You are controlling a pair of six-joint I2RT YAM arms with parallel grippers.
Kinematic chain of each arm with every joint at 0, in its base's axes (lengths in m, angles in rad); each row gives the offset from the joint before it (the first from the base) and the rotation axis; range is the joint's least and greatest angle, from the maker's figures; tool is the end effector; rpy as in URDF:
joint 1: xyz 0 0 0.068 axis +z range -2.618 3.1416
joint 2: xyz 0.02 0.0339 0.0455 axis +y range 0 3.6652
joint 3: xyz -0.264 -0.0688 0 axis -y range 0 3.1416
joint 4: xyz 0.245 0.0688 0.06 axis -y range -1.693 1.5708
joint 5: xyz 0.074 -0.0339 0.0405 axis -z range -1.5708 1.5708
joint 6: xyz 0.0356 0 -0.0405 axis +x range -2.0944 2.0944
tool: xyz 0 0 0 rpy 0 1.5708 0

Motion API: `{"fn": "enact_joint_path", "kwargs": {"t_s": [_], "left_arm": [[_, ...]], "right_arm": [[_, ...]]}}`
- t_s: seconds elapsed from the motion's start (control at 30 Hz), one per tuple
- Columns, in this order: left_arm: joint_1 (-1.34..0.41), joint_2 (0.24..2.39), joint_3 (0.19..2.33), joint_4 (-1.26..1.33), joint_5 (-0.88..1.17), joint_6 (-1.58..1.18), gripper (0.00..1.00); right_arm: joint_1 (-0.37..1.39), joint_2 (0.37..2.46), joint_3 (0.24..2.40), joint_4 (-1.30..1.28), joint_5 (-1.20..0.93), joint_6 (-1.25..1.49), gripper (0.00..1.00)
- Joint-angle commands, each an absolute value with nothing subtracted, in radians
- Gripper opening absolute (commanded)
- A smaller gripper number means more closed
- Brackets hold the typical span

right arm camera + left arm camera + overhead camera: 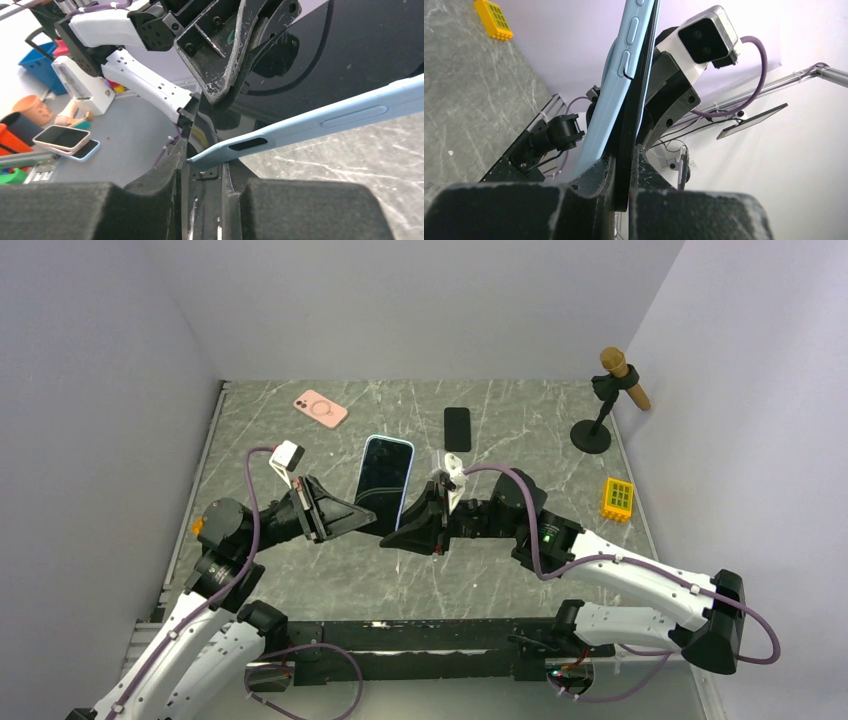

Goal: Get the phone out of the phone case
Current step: Remove the phone case from the phone.

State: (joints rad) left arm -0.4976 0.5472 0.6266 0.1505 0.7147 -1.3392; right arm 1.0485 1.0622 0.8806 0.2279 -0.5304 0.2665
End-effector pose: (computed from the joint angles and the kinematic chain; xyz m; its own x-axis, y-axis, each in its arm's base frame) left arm 0.1051 -0.0836 0.3531 -0.8507 -0.3745 -0.3689 0.4064 -0.0234 -0.9134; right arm 0.1080 0.2238 0.3637 -0.2410 0.0367 -0.9698 -0.9705 -0.0179 0.2405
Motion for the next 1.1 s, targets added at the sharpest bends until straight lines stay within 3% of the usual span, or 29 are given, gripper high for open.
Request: {"fn": "enact_joint_path", "kwargs": {"t_s": [0.0, 0.3, 0.43, 0.6, 0.8, 1.07], "left_arm": [[-0.514, 0.619, 0.683, 0.157, 0.693, -1.580, 0.00], [-0.514, 0.651, 0.705, 0.157, 0.697, -1.524, 0.00], [-0.514, 0.650, 0.686, 0.175, 0.687, -1.524, 0.00], [-0.514, 0.642, 0.677, 0.216, 0.670, -1.495, 0.00], [-0.514, 0.632, 0.754, 0.003, 0.617, -1.304, 0.00], [-0.514, 0.623, 0.591, 0.213, 0.613, -1.422, 0.00]], "right_arm": [[1.076, 1.119, 0.926, 0.179, -0.408, -0.083, 0.00], [1.076, 1.135, 1.009, -0.046, -0.293, -0.289, 0.00], [1.066, 1.132, 1.009, -0.027, -0.207, -0.275, 0.00], [1.045, 1.090, 0.901, 0.151, -0.190, -0.073, 0.00], [1.020, 1.030, 0.700, 0.431, -0.137, 0.339, 0.00], [0.999, 0.988, 0.563, 0.471, -0.091, 0.594, 0.00]]}}
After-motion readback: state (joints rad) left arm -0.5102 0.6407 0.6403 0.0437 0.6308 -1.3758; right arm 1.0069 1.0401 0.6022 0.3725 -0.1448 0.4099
